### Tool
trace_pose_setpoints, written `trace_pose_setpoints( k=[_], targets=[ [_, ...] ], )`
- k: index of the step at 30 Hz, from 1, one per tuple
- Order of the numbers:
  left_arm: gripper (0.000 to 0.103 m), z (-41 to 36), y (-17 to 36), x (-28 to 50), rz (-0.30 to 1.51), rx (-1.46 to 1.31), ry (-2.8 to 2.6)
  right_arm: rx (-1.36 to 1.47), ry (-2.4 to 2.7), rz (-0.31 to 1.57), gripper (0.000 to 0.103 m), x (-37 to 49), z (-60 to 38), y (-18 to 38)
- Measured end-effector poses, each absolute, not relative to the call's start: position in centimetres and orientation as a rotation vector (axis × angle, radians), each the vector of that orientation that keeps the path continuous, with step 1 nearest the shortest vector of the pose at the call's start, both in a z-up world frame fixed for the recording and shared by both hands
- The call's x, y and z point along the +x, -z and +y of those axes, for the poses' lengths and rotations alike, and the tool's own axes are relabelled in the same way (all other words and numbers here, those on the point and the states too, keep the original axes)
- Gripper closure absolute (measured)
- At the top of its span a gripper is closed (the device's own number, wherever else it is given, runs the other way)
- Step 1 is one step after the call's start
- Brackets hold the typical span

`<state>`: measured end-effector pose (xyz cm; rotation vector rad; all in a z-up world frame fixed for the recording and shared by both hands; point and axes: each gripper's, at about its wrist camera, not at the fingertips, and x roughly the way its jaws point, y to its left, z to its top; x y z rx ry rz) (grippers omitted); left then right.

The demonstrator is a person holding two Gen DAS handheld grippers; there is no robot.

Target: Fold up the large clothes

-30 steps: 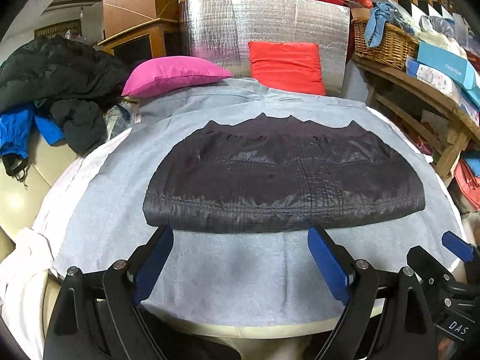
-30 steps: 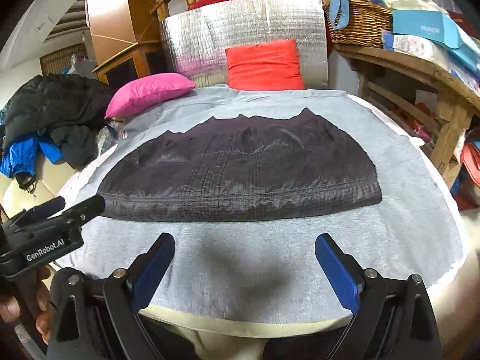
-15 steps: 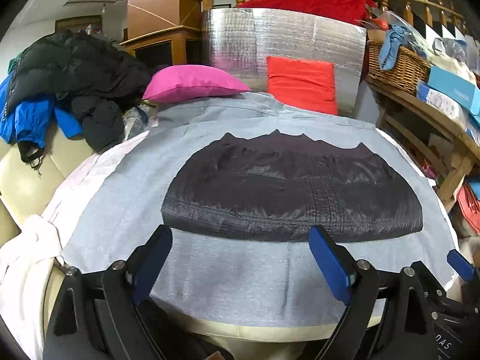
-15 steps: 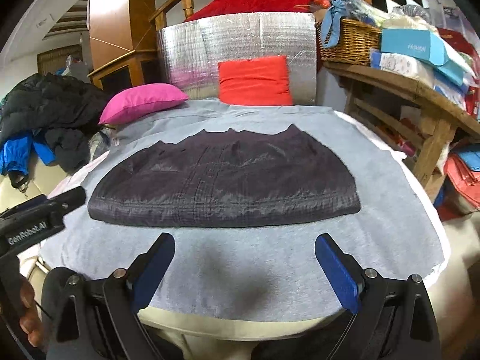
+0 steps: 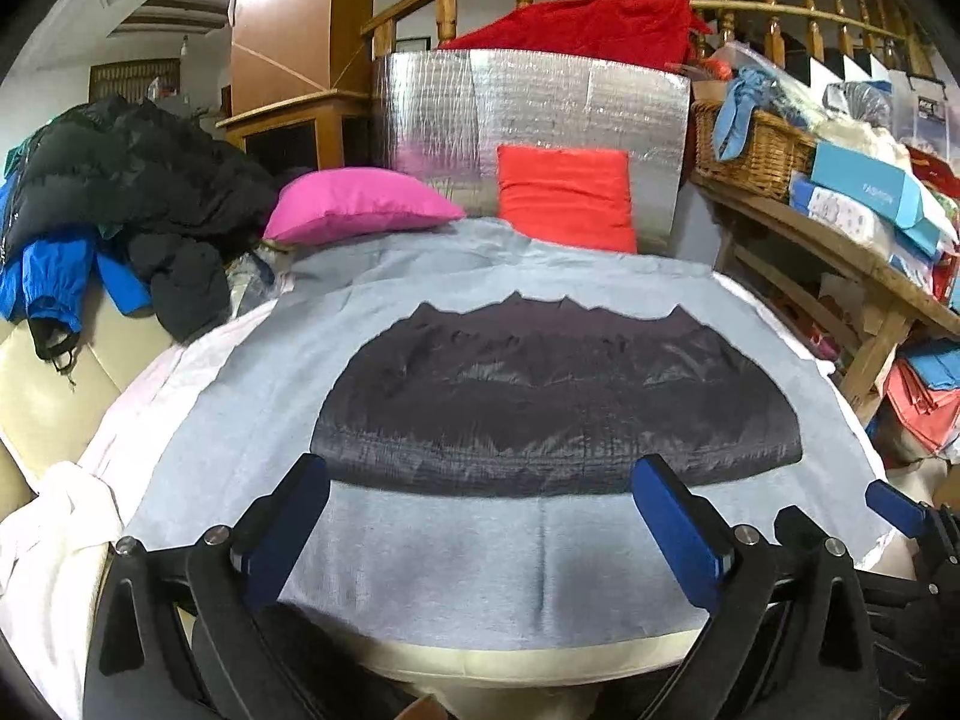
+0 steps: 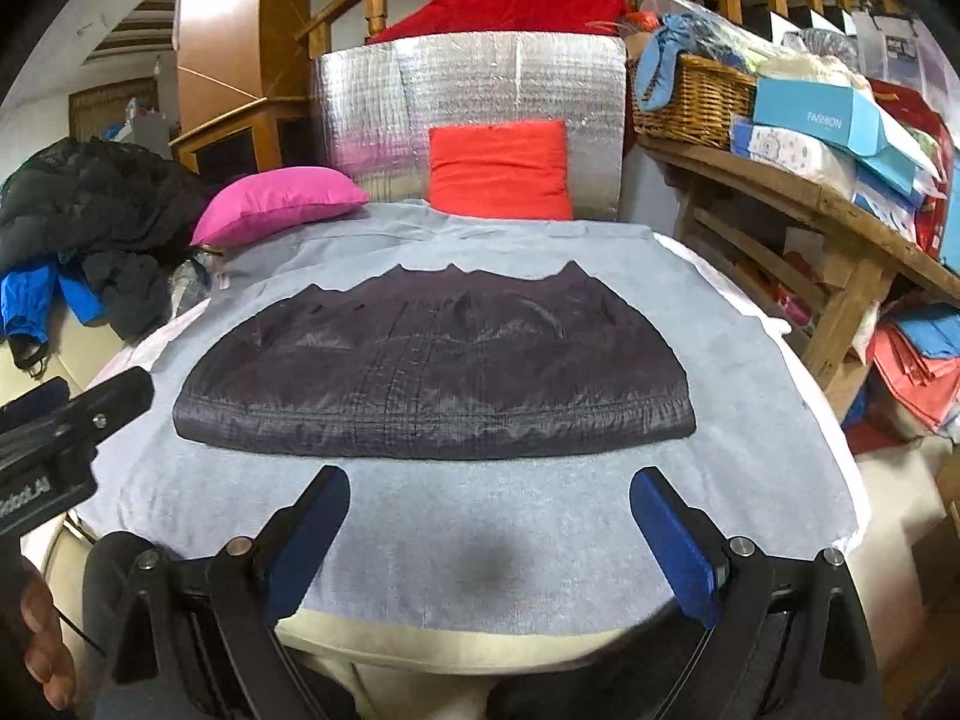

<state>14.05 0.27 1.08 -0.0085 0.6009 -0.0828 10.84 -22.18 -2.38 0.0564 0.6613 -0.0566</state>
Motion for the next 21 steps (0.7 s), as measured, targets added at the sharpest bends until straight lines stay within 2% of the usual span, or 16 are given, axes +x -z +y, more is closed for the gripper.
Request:
trace_pose_setpoints(
  k=[21],
  targets=[
    [0.002, 0.0, -3.8, 10.9, 0.553, -0.002, 0.117, 0.027, 0.103, 0.653, 0.007, 8.6, -21.4, -1.8]
  ],
)
